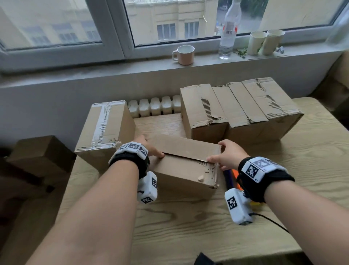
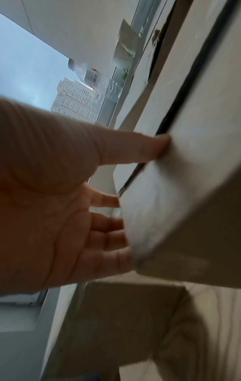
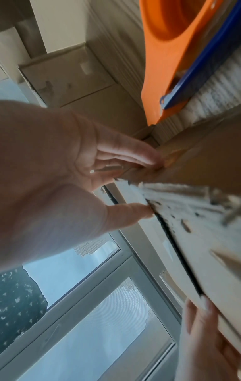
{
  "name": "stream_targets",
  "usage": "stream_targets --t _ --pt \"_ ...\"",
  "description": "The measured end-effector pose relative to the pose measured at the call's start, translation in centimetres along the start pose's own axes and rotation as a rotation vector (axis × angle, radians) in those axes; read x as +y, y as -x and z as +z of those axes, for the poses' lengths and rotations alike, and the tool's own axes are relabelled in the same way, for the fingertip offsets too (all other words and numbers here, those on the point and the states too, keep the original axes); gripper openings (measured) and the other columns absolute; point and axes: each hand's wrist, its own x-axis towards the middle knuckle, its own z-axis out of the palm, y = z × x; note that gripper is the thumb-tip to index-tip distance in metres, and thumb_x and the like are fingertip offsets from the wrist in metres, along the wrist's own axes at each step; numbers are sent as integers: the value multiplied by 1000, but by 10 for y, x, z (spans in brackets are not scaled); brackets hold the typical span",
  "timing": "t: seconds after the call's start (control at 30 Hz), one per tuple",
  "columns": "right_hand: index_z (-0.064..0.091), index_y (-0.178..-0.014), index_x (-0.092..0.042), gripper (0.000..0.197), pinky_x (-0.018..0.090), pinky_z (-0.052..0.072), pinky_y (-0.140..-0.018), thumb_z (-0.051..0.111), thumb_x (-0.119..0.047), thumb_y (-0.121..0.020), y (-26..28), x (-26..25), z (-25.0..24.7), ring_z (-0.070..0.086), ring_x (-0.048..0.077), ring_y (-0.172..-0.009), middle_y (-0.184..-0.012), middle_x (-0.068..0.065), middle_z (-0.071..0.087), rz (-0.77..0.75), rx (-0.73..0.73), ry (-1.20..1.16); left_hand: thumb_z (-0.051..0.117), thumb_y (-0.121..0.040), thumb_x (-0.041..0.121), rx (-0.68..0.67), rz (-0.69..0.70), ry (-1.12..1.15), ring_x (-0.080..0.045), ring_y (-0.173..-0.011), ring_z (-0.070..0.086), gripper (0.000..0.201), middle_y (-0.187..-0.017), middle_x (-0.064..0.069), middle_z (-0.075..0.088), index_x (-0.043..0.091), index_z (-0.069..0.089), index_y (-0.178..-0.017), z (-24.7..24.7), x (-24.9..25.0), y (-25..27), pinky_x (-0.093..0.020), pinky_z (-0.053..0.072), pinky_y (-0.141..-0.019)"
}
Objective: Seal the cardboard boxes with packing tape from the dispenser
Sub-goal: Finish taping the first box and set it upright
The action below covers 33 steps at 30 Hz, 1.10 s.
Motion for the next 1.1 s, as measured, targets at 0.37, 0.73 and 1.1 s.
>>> stream_targets --t 0.37,0.73,1.1 --pt "50 -136 -11 52 39 59 -75 67 -25 -89 -4 24 -10 68 22 -79 -92 6 66 -115 -8 -57 87 -65 33 47 153 2 -26 -134 40 102 -148 -6 38 25 28 -148 26 -10 45 -35 34 -108" --pt "72 -101 -10 35 30 48 -82 67 -40 -85 -21 99 -33 64 30 -102 -103 10 71 6 95 433 89 -61 31 11 95 322 -24 -138 34 115 -153 -4 30 29 17 -150 53 -15 46 -36 30 -111" --pt "43 -61 -13 60 29 30 -44 76 -63 -66 -24 112 -8 47 20 -55 -62 4 50 93 -50 576 89 -62 27 85 145 449 -20 -139 31 110 -154 -1 29 32 21 -149 57 -18 55 -35 26 -114"
